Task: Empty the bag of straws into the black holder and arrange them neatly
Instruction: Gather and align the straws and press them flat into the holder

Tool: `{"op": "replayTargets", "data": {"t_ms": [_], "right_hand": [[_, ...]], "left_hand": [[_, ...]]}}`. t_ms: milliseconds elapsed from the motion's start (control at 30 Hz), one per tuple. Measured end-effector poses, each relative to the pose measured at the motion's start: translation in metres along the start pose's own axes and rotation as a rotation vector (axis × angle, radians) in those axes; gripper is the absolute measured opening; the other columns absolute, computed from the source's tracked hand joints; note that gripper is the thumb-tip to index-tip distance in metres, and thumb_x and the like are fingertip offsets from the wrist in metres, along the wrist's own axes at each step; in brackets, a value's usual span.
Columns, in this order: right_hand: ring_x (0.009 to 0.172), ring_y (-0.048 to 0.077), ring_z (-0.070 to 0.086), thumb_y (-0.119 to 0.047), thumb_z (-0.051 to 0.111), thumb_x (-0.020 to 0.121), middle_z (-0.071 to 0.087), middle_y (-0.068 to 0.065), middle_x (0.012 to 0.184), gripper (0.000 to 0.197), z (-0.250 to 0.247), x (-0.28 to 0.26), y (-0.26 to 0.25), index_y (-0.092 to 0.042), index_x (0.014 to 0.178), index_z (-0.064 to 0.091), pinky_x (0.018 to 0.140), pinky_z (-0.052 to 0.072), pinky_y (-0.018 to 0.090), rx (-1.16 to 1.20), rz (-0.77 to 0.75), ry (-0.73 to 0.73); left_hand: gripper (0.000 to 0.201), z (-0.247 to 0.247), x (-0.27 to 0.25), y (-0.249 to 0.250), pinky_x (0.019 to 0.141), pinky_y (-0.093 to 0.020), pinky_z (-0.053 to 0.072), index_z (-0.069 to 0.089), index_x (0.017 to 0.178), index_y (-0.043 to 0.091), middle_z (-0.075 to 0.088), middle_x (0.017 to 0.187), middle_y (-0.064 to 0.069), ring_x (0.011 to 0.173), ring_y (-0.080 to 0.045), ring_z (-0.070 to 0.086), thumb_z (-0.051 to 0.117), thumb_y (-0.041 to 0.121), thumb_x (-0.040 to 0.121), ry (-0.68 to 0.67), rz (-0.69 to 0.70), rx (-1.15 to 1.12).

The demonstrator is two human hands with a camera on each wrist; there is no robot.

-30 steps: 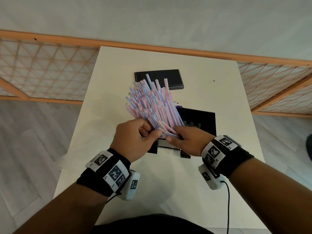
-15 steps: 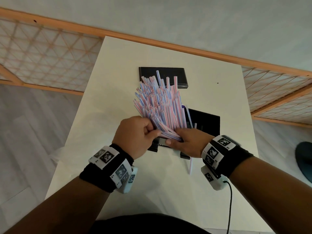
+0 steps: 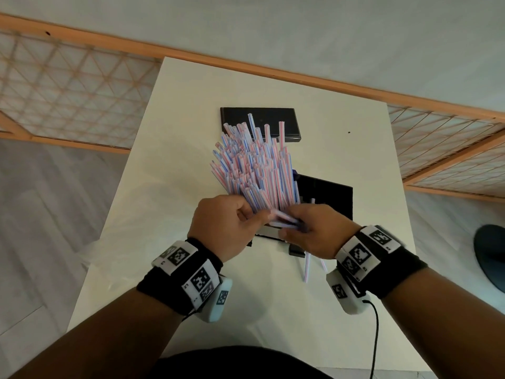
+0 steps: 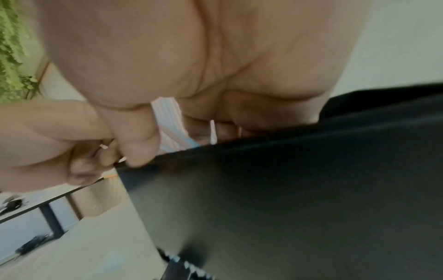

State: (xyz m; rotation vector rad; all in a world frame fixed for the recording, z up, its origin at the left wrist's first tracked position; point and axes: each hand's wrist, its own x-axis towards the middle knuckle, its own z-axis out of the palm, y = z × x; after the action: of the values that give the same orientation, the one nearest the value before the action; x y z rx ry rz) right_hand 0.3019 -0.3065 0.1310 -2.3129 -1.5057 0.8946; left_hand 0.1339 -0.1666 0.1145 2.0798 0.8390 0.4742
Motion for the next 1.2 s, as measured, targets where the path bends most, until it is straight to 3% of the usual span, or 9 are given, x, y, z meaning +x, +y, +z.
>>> {"op": "replayTargets", "data": {"t_ms": [133, 267, 367, 500, 633, 800, 933, 1067, 1200], "right_hand": [[0.076, 0.018, 0.057, -0.039, 0.047, 0.100, 0.062, 0.002, 0.082, 0.031, 0.011, -0.001, -0.003, -0.014, 0.094, 0.065, 0.073, 0.048, 0.035, -0.021, -0.013, 0.048], [0.070, 0.013, 0.054, -0.045, 0.063, 0.089, 0.059, -0.001, 0.075, 0.030, 0.008, -0.007, -0.001, -0.015, 0.083, 0.063, 0.066, 0.044, 0.030, 0.047, 0.077, 0.224], [0.070, 0.017, 0.055, -0.054, 0.067, 0.081, 0.059, -0.002, 0.073, 0.039, -0.007, -0.004, 0.002, -0.016, 0.081, 0.058, 0.060, 0.040, 0.029, 0.008, 0.377, 0.322], [0.066, 0.020, 0.056, -0.038, 0.066, 0.083, 0.061, 0.005, 0.071, 0.032, -0.022, 0.017, 0.010, -0.009, 0.071, 0.059, 0.048, 0.033, 0.024, -0.004, 0.662, 0.127], [0.061, 0.019, 0.054, -0.021, 0.060, 0.086, 0.057, 0.006, 0.071, 0.022, -0.012, 0.035, 0.007, -0.011, 0.066, 0.053, 0.049, 0.037, 0.023, -0.060, 0.696, -0.076], [0.077, 0.025, 0.058, -0.017, 0.055, 0.091, 0.055, 0.005, 0.079, 0.019, -0.004, 0.043, -0.003, -0.012, 0.072, 0.053, 0.068, 0.050, 0.029, -0.197, 0.617, -0.160], [0.097, 0.032, 0.063, -0.019, 0.053, 0.095, 0.064, 0.014, 0.103, 0.012, 0.001, 0.045, 0.004, -0.009, 0.092, 0.060, 0.073, 0.047, 0.029, -0.180, 0.606, -0.107], [0.081, 0.030, 0.055, -0.029, 0.052, 0.097, 0.063, 0.012, 0.096, 0.023, 0.003, 0.043, 0.016, -0.009, 0.106, 0.060, 0.070, 0.041, 0.028, -0.130, 0.600, -0.020], [0.077, 0.026, 0.051, -0.025, 0.054, 0.096, 0.054, 0.006, 0.081, 0.017, -0.005, 0.037, 0.017, -0.015, 0.084, 0.050, 0.067, 0.036, 0.027, -0.092, 0.550, 0.044]], "left_hand": [[0.032, -0.005, -0.001, 0.001, 0.051, -0.025, 0.045, 0.063, 0.057, 0.017, 0.055, 0.047, 0.009, 0.049, -0.011, 0.056, 0.065, 0.044, 0.074, 0.027, 0.030, 0.010], [0.033, -0.009, -0.008, 0.005, 0.048, -0.025, 0.042, 0.060, 0.057, 0.015, 0.056, 0.047, 0.003, 0.048, -0.015, 0.054, 0.070, 0.042, 0.073, 0.028, 0.078, -0.082], [0.051, -0.002, -0.006, 0.004, 0.047, -0.029, 0.047, 0.058, 0.053, 0.015, 0.055, 0.046, 0.004, 0.046, -0.013, 0.055, 0.071, 0.059, 0.075, -0.046, 0.120, 0.039], [0.040, 0.005, -0.002, -0.003, 0.053, -0.032, 0.052, 0.052, 0.053, 0.027, 0.053, 0.048, 0.010, 0.051, -0.015, 0.058, 0.065, 0.058, 0.074, -0.131, 0.102, 0.129], [0.046, 0.005, -0.002, -0.004, 0.054, -0.035, 0.053, 0.058, 0.056, 0.018, 0.059, 0.050, 0.004, 0.052, -0.017, 0.059, 0.066, 0.059, 0.075, -0.169, 0.102, 0.192], [0.045, 0.003, 0.001, 0.001, 0.059, -0.036, 0.054, 0.063, 0.061, 0.016, 0.063, 0.055, 0.004, 0.058, -0.017, 0.061, 0.073, 0.057, 0.077, -0.202, 0.074, 0.247], [0.045, -0.001, 0.003, 0.000, 0.061, -0.035, 0.055, 0.062, 0.061, 0.018, 0.064, 0.055, 0.006, 0.058, -0.013, 0.062, 0.072, 0.059, 0.077, -0.252, 0.043, 0.227], [0.044, -0.003, 0.003, 0.001, 0.060, -0.035, 0.056, 0.063, 0.061, 0.018, 0.064, 0.056, 0.006, 0.057, -0.012, 0.062, 0.074, 0.059, 0.076, -0.268, 0.035, 0.203], [0.042, -0.003, 0.005, 0.003, 0.060, -0.036, 0.055, 0.064, 0.062, 0.017, 0.063, 0.056, 0.003, 0.057, -0.013, 0.062, 0.076, 0.055, 0.077, -0.272, 0.034, 0.193]]}}
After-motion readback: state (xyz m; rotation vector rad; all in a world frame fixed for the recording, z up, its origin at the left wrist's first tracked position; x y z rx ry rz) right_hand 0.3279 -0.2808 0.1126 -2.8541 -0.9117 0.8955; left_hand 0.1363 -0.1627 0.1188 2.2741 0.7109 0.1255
